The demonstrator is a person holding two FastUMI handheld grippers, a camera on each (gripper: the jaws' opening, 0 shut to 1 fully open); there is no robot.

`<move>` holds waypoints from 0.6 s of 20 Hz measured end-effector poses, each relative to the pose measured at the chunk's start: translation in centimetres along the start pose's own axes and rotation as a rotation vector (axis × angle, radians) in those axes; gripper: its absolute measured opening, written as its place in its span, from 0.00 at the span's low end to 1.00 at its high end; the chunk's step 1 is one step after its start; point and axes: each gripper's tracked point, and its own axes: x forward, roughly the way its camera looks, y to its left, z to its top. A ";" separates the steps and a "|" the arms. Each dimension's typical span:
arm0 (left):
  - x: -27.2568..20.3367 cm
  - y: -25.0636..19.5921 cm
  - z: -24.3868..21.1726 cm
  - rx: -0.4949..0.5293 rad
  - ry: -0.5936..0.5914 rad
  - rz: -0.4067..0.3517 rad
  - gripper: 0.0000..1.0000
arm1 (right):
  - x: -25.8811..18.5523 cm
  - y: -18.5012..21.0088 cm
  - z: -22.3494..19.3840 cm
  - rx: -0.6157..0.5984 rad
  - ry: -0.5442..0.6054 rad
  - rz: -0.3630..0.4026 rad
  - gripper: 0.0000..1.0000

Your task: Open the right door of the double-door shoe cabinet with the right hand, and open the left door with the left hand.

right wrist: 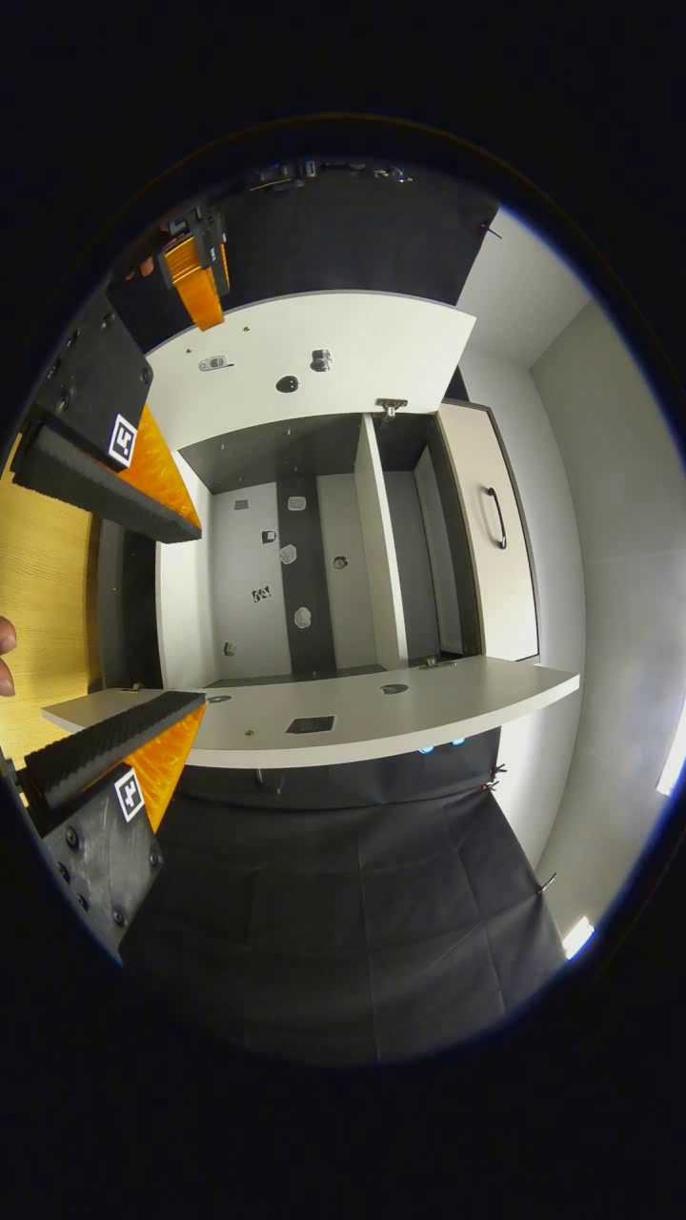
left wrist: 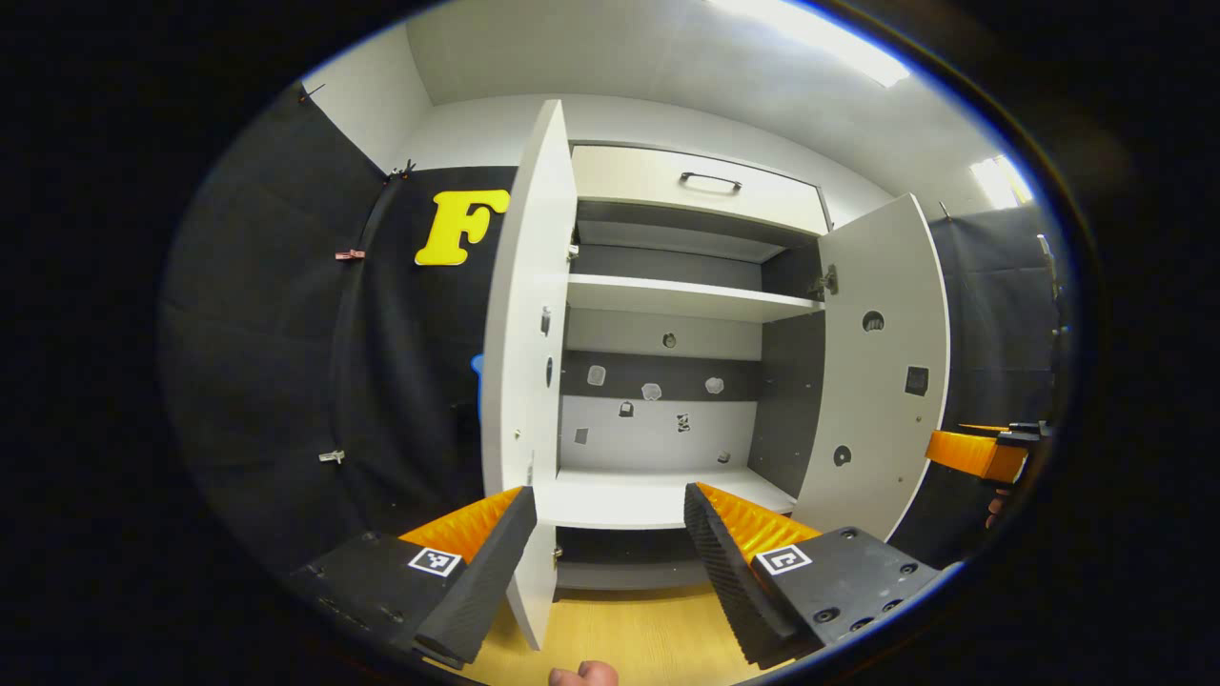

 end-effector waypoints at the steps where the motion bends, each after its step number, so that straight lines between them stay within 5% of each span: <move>1: 0.0 -0.5 0.0 0.003 0.004 0.001 0.96 | 0.1 -0.4 0.0 -0.003 -0.002 -0.001 0.98; 12: -0.1 -2.7 1.2 0.040 -0.015 0.071 0.96 | 1.2 -2.1 0.0 -0.025 0.010 0.019 0.98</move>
